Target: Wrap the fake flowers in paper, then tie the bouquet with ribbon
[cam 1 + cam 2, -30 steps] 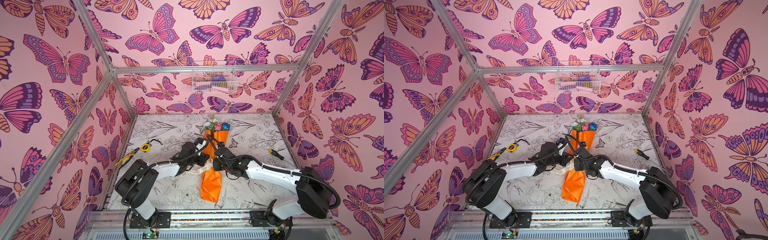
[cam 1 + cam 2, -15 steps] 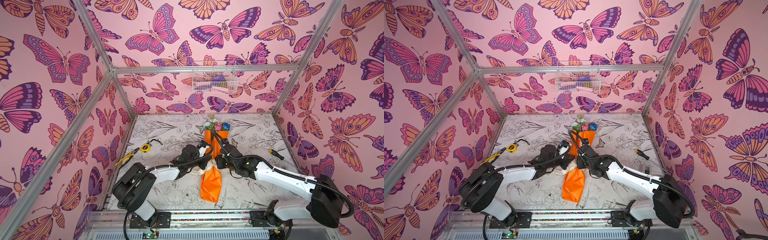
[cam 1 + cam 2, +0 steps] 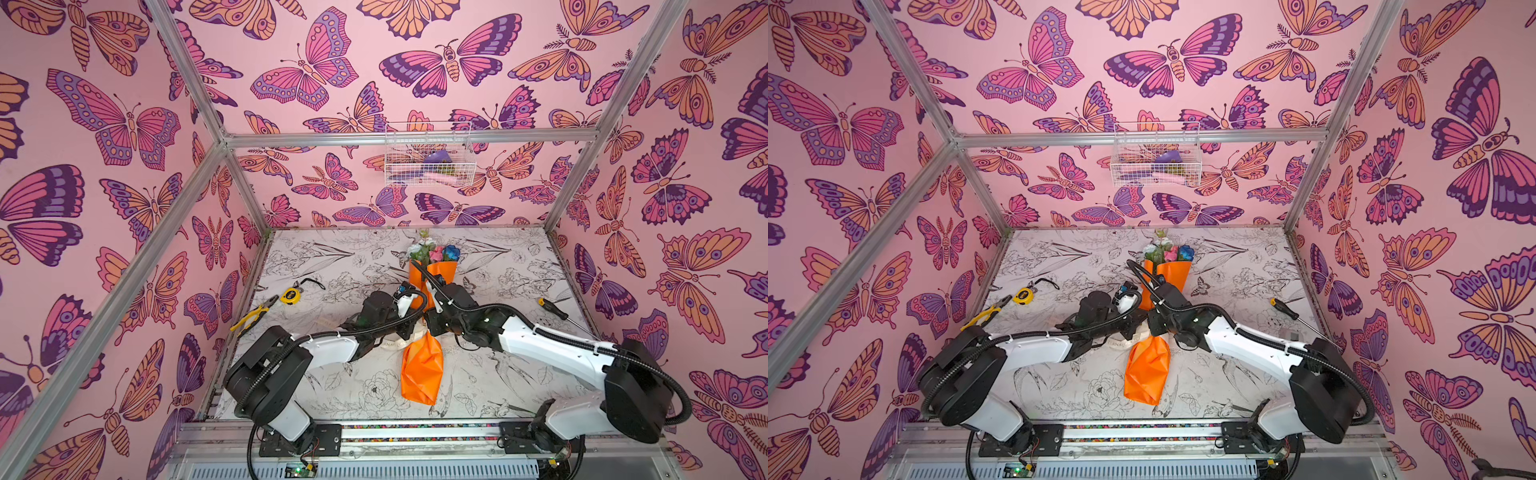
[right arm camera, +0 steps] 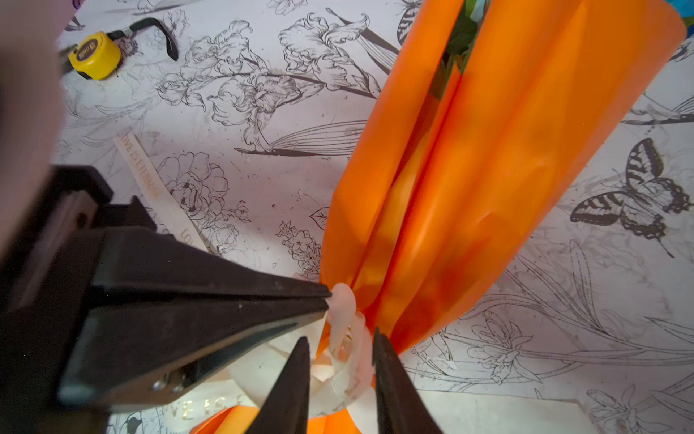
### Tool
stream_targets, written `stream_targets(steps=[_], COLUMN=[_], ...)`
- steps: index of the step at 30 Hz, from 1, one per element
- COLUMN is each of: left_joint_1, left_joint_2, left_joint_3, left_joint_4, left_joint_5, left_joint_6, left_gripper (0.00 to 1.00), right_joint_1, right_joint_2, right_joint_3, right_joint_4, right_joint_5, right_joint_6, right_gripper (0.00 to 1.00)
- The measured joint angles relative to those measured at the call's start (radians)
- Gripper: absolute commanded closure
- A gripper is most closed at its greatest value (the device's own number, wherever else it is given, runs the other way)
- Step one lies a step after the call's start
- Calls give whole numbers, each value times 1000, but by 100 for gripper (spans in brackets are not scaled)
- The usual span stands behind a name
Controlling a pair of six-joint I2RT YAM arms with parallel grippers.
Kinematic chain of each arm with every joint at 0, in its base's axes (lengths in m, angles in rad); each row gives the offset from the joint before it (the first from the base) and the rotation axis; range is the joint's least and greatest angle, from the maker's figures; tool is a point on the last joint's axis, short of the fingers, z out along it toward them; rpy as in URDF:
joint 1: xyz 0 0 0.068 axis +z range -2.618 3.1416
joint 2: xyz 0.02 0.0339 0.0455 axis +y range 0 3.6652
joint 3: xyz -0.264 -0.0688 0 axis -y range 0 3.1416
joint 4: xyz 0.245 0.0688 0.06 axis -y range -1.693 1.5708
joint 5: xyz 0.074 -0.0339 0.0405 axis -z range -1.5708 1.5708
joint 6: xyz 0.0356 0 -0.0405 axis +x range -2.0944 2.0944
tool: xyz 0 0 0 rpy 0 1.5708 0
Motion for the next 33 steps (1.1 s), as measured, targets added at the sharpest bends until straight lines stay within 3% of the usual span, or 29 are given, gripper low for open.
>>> stream_targets(steps=[16,20,26,33], left_joint_1=[2,2,2,7], left_joint_2=[-3,-3,-5,-5], left_joint_3=[-16,-17,-21,-28], left_joint_4=[27,35,70,87], left_joint_5=[-23,-24,3,29], left_joint_6=[3,2,-2,-13], left_gripper=[100,100,100,100], right_joint_1=[0,0,-1,-1], right_joint_2=[63,70,70,72], right_joint_3=[36,34,16,15], right_joint_4=[-7,-6,0,0], right_joint_5=[5,-13,-18,-5], right_joint_6=[-47,-54,-54,-69], right_gripper=[80,79,70,70])
